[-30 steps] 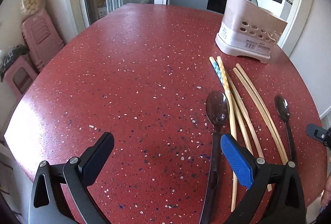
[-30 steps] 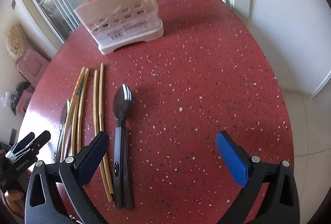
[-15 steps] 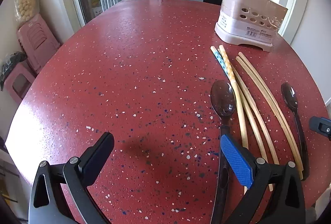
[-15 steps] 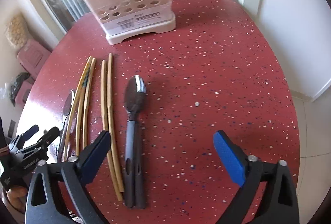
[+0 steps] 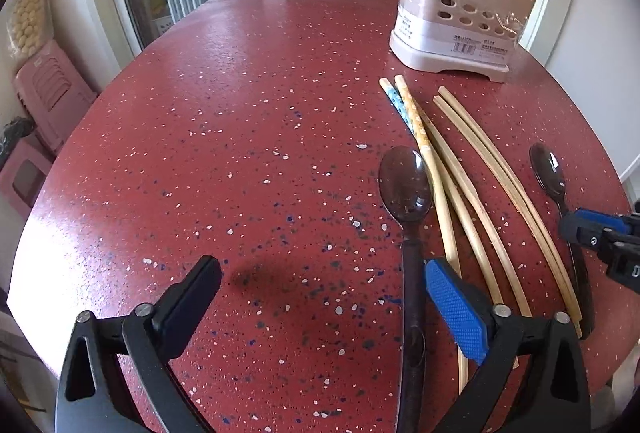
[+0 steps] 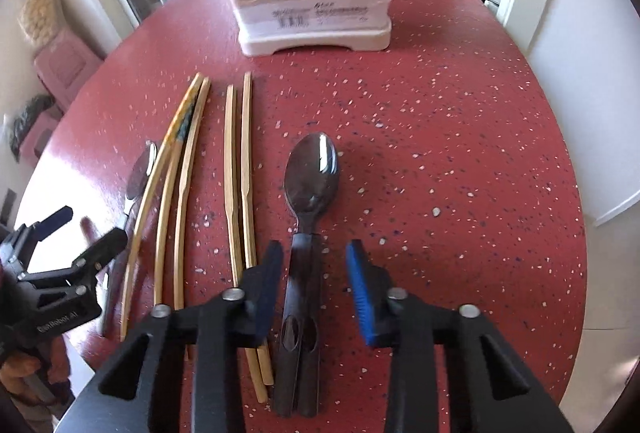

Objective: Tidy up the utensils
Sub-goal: 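Close the right tool on a dark spoon handle while the left tool grasps another dark spoon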

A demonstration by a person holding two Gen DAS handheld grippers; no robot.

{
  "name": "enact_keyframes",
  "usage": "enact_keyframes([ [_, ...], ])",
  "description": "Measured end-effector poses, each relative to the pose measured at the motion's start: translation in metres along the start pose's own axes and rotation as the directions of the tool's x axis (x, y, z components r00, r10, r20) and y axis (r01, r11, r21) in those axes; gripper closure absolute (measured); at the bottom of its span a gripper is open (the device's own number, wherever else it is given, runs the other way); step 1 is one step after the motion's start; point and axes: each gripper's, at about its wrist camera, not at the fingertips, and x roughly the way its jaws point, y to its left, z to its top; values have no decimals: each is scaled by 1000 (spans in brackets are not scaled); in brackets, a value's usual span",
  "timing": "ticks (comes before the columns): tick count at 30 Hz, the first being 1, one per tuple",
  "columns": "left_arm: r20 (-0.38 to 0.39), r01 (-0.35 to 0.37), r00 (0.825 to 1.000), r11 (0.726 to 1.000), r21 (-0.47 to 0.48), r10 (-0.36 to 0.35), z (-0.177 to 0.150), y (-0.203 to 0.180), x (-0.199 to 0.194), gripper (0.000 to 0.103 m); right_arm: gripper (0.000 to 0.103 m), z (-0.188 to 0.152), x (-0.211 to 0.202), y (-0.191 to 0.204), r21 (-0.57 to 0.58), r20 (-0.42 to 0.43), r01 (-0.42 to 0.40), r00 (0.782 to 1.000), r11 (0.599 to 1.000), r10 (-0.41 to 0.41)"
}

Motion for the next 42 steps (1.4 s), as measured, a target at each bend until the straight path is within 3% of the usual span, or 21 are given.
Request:
enact_keyframes([
  [3, -9, 5, 1000, 1000, 15, -5, 2, 0, 1, 0, 90, -1, 0, 1, -14, -1, 25, 1000, 1000, -25],
  [6, -13, 20, 1000, 999, 42, -19, 5, -5, 1, 0, 90, -3, -1, -6, 8, 5, -16, 1000, 1000, 16],
  [10, -24, 42, 999, 996, 77, -40, 10, -12, 1, 10, 90, -3, -3, -25, 77, 19, -124, 992, 989, 123],
  [17, -65, 60, 996, 991, 118, -53, 18, -18, 3, 10, 90, -6, -7, -45, 139, 26, -214, 977, 967, 212],
  [22, -81, 64, 995, 989, 136, -54, 20, -19, 4, 10, 88, -4, -7, -51, 123, 5, -196, 980, 973, 197],
  [25, -76, 55, 996, 988, 141, -45, 20, -20, 3, 10, 72, -4, -6, -53, 110, -10, -166, 986, 980, 168],
  [26, -75, 54, 996, 989, 140, -44, 19, -20, 3, 10, 71, -4, -6, -54, 111, -10, -155, 988, 982, 157],
  [38, -65, 42, 997, 990, 135, -33, 17, -21, 0, 10, 71, -8, -5, -44, 78, -31, -157, 987, 985, 160],
  [42, -62, 50, 997, 991, 126, -43, 14, -19, -1, 10, 71, -8, -9, -51, 100, -16, -120, 992, 988, 122],
])
